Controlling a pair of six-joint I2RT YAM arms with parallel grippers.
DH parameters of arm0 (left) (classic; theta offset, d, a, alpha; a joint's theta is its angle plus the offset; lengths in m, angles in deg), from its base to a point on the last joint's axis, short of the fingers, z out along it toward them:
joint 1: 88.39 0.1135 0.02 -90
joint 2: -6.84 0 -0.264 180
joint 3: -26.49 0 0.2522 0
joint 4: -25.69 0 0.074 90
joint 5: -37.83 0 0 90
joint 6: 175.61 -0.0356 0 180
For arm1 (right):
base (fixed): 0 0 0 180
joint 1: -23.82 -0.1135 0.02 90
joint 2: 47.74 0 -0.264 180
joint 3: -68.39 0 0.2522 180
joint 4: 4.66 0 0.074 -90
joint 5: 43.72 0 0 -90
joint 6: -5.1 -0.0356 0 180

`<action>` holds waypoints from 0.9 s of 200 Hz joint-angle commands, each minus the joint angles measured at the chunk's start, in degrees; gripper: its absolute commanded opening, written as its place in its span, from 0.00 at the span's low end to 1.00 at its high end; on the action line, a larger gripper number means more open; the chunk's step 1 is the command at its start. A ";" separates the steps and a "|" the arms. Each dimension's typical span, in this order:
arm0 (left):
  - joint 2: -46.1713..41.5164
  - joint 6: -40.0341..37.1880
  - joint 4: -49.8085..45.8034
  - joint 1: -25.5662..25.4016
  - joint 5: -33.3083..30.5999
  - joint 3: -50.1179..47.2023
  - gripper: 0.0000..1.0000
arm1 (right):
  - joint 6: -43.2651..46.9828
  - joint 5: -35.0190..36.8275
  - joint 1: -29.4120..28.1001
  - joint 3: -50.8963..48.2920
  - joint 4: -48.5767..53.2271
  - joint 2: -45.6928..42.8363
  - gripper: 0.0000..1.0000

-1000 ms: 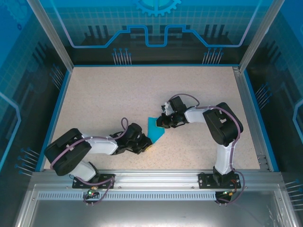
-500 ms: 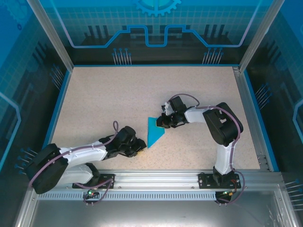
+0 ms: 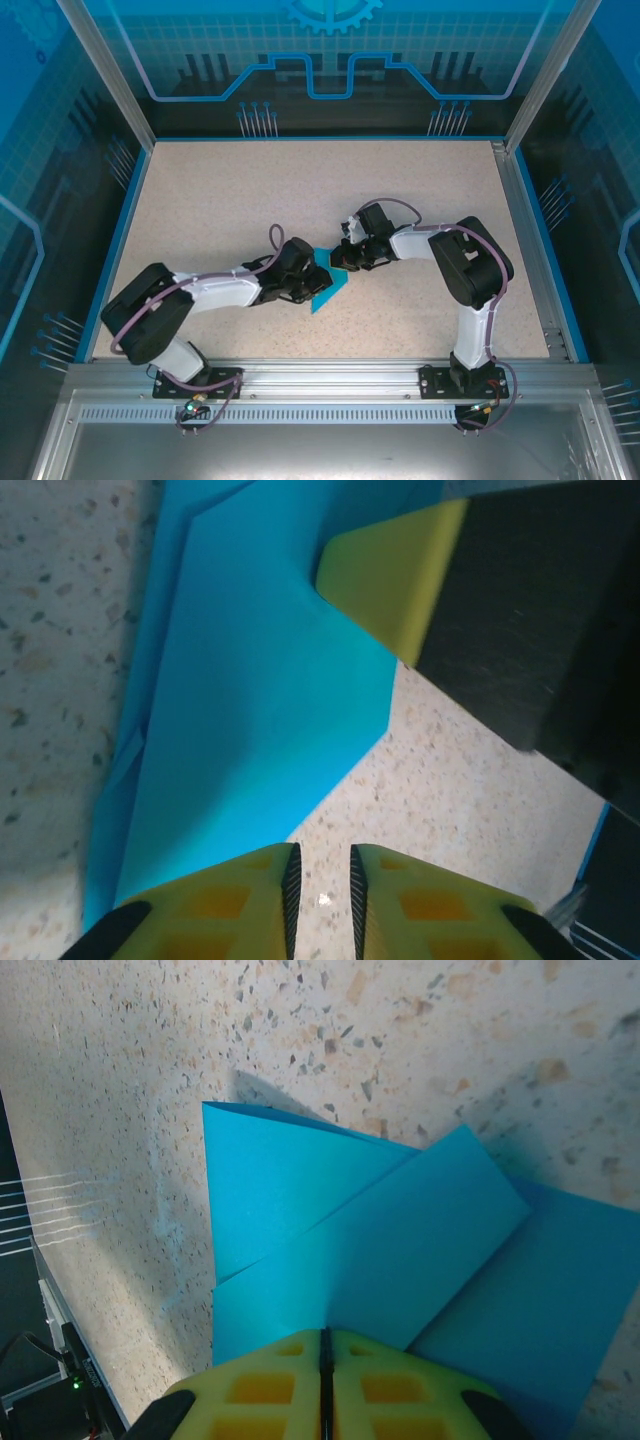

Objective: Fold a paper plane with a square sheet of paper (pick it up from the middle)
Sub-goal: Fourth fold the wing at the center of the table.

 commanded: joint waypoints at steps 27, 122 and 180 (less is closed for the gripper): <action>4.70 -0.10 -3.97 0.03 -0.96 -0.71 0.13 | -0.25 3.53 0.50 1.06 5.19 0.47 0.10; 1.83 -1.62 -2.91 -0.32 -2.35 -5.78 0.09 | 3.55 2.77 -4.55 5.67 7.39 -3.92 0.13; 1.18 -1.35 -3.46 -0.27 -3.20 -5.69 0.08 | -1.26 3.70 -6.75 -0.02 0.44 -2.17 0.12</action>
